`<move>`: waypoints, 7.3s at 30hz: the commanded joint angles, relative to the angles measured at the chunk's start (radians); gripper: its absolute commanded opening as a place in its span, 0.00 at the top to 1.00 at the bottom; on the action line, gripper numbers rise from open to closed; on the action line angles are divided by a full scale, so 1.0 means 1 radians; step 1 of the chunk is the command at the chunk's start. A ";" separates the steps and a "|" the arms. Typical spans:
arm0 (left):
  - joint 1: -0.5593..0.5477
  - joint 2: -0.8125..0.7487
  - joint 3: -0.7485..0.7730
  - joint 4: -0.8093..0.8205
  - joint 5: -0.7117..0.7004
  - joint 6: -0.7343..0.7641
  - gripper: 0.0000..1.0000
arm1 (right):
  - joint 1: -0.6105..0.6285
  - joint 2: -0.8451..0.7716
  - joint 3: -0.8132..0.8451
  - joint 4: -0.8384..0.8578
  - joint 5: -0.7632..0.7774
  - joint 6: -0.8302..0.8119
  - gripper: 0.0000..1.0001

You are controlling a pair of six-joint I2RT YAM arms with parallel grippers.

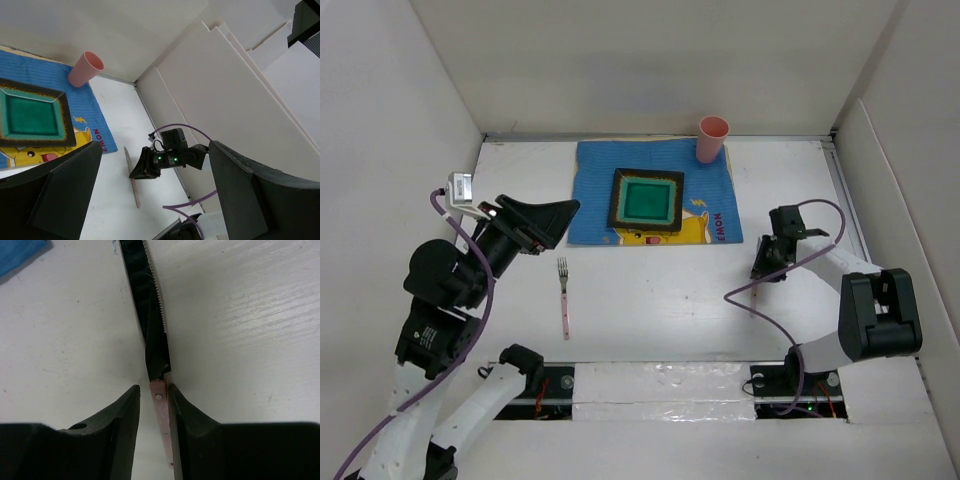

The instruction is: Set the dinner table for one person

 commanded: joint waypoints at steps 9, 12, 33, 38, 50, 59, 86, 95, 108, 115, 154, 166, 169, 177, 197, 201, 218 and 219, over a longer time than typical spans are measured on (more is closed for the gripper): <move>-0.029 -0.020 -0.011 0.024 -0.051 0.050 0.14 | 0.201 0.172 0.111 -0.256 0.107 0.018 0.72; -0.040 -0.032 -0.004 0.003 -0.089 0.070 0.14 | 0.301 0.209 0.148 -0.287 0.168 0.073 0.77; -0.146 -0.115 -0.257 0.026 -0.189 0.250 0.26 | 0.523 -0.187 0.151 -0.287 0.232 0.121 1.00; -0.146 -0.168 -0.321 0.040 -0.233 0.282 0.55 | 0.499 0.100 0.375 -0.215 0.248 -0.082 1.00; -0.127 -0.175 -0.361 0.029 -0.329 0.319 0.80 | 0.358 0.479 0.797 -0.029 0.096 -0.281 1.00; -0.098 -0.124 -0.366 0.041 -0.301 0.323 0.75 | 0.271 0.678 1.047 -0.044 0.010 -0.272 1.00; -0.098 -0.115 -0.367 0.041 -0.313 0.323 0.73 | 0.229 0.863 1.155 -0.054 0.018 -0.242 1.00; -0.098 -0.106 -0.366 0.037 -0.320 0.323 0.73 | 0.220 0.808 1.083 -0.014 0.033 -0.217 0.87; -0.098 -0.003 -0.358 -0.005 -0.379 0.308 0.55 | 0.251 0.443 0.841 0.158 -0.085 -0.199 0.60; -0.098 0.176 -0.321 -0.141 -0.395 0.192 0.58 | 0.329 0.128 0.450 0.402 -0.074 -0.199 1.00; 0.167 0.916 -0.331 -0.378 -0.188 0.148 0.71 | 0.281 -0.407 0.026 0.608 -0.030 -0.151 0.78; 0.167 0.831 -0.324 -0.371 -0.182 0.158 1.00 | 0.252 -0.432 0.012 0.608 -0.028 -0.142 0.77; 0.167 0.696 -0.315 -0.355 -0.171 0.173 1.00 | 0.252 -0.420 0.003 0.626 -0.030 -0.142 0.77; 0.167 0.672 -0.168 -0.172 -0.223 0.233 1.00 | 0.243 -0.361 0.006 0.635 -0.050 -0.137 0.79; 0.029 1.477 0.695 -0.324 -0.513 0.515 1.00 | 0.274 -0.319 -0.016 0.693 -0.064 -0.146 0.80; 0.007 1.550 0.780 -0.373 -0.564 0.514 1.00 | 0.283 -0.305 -0.008 0.690 -0.059 -0.149 0.76; 0.046 1.588 0.781 -0.380 -0.576 0.515 1.00 | 0.292 -0.282 0.006 0.669 -0.038 -0.159 0.68; 0.056 1.599 0.791 -0.385 -0.565 0.515 1.00 | 0.292 -0.279 0.004 0.672 -0.031 -0.159 0.67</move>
